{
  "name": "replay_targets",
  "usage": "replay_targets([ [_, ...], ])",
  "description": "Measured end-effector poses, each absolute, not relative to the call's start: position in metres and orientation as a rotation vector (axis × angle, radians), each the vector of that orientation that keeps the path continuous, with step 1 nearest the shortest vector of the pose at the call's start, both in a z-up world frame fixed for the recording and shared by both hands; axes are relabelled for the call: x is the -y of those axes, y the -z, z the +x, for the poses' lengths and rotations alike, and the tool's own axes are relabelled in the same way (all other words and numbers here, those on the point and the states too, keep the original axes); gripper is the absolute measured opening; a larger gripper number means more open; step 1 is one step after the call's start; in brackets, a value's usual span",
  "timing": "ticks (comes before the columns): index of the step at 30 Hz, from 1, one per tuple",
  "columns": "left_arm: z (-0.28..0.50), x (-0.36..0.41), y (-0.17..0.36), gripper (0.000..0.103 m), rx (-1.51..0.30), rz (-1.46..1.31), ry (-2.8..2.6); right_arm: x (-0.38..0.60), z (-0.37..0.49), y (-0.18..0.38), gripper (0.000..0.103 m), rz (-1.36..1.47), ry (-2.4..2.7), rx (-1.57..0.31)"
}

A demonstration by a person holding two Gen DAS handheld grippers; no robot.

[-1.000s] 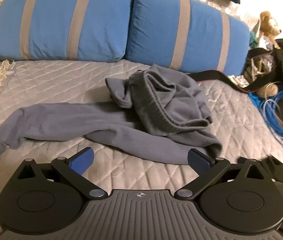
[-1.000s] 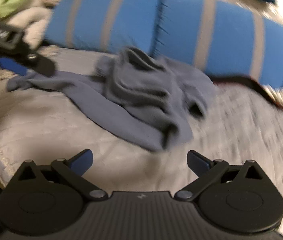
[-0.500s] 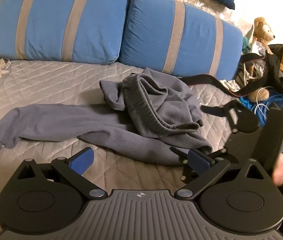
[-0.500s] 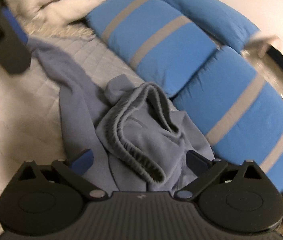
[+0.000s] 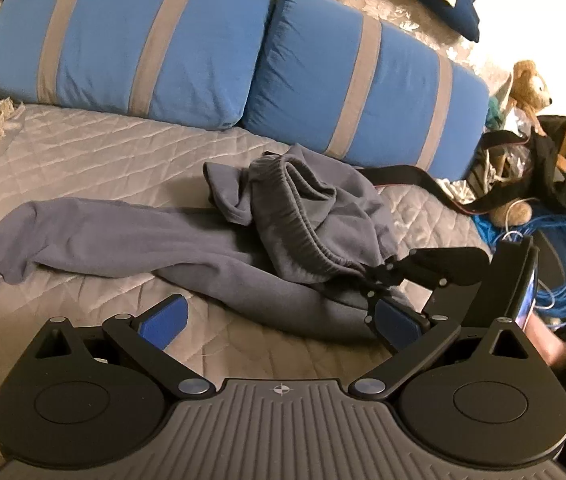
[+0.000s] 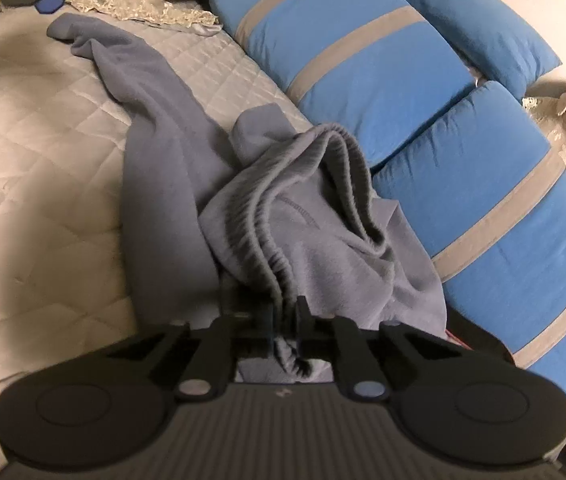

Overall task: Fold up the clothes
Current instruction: 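Grasp the elastic waistband of the grey sweatpants with the right tool, then hold the waistband with the right tool while the left tool approaches it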

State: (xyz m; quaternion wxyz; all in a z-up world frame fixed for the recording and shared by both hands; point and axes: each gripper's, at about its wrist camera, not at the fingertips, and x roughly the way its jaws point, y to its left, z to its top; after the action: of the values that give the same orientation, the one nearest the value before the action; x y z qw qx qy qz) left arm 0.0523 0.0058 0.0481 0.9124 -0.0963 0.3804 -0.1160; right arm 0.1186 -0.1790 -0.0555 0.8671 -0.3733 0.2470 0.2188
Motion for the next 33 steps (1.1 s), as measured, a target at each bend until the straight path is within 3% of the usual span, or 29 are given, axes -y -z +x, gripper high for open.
replay_targets([
  [7, 0.056, -0.009, -0.045, 0.102, -0.787, -0.224, 0.231, 0.196, 0.120, 0.027, 0.008, -0.502, -0.457, -0.596],
  [16, 0.058, -0.012, -0.042, 0.102, -0.797, -0.235, 0.237, 0.260, 0.121, 0.000, 0.008, 0.203, -0.521, -0.730],
  [22, 0.059, -0.008, -0.041, 0.102, -0.809, -0.226, 0.239, 0.298, 0.111, 0.004, 0.008, 0.502, -0.519, -0.733],
  [33, 0.060, -0.003, -0.041, 0.102, -0.806, -0.218, 0.283, 0.327, 0.082, -0.004, 0.008, 0.522, -0.365, -0.736],
])
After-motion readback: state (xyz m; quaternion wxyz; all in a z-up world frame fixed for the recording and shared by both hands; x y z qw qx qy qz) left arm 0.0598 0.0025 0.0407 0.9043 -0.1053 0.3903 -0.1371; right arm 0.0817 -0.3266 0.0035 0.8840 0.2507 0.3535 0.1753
